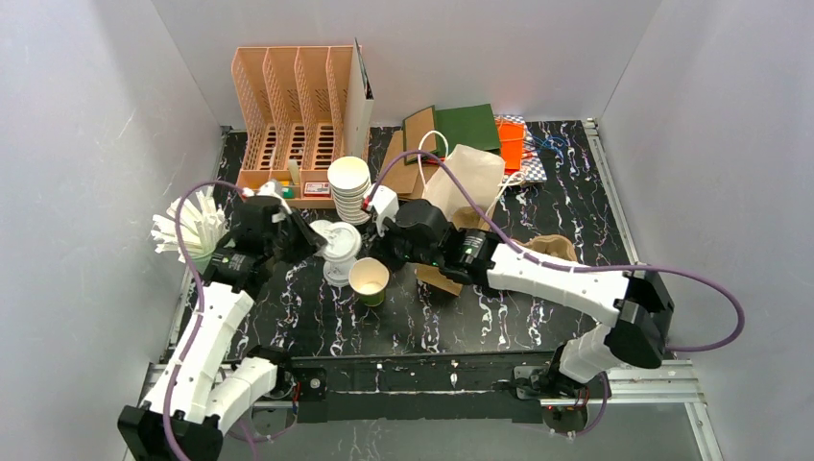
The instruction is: Pack the takeout coffee
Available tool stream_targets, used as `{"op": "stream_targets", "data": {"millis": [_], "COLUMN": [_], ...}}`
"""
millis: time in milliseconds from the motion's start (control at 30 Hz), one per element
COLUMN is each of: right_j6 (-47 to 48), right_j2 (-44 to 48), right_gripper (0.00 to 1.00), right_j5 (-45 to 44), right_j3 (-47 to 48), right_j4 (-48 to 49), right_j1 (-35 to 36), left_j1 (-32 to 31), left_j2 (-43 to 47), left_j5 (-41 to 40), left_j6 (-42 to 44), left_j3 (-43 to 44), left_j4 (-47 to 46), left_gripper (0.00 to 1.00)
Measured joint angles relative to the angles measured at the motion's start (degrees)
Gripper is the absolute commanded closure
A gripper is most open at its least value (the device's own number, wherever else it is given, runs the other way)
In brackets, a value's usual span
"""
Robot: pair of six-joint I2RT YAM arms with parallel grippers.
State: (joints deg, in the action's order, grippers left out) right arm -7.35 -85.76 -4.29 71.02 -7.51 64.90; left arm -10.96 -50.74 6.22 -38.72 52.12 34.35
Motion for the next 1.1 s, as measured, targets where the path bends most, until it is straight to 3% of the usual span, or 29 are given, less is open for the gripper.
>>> {"op": "stream_targets", "data": {"millis": [233, 467, 733, 1100], "right_j6": [-4.1, -5.8, -5.8, -5.8], "right_j2": [5.3, 7.2, 6.3, 2.5], "right_gripper": [0.99, 0.99, 0.99, 0.99], "right_j5": [-0.9, -1.4, -0.8, 0.8], "right_j3": [0.0, 0.0, -0.3, -0.4], "right_j4": [-6.6, -8.7, -10.2, -10.8], "right_j1": [-0.3, -0.3, -0.3, -0.3], "left_j1": [-19.3, -29.5, -34.9, -35.7], "left_j2": [-3.0, -5.9, -9.2, -10.4], "left_j5": [-9.4, -19.6, -27.6, -31.5], "left_j6": [-3.1, -5.3, -5.9, -6.3], "left_j3": [0.0, 0.0, 0.2, 0.6], "left_j4": [-0.4, -0.4, 0.9, 3.4], "left_gripper": [0.86, 0.86, 0.85, 0.84]}}
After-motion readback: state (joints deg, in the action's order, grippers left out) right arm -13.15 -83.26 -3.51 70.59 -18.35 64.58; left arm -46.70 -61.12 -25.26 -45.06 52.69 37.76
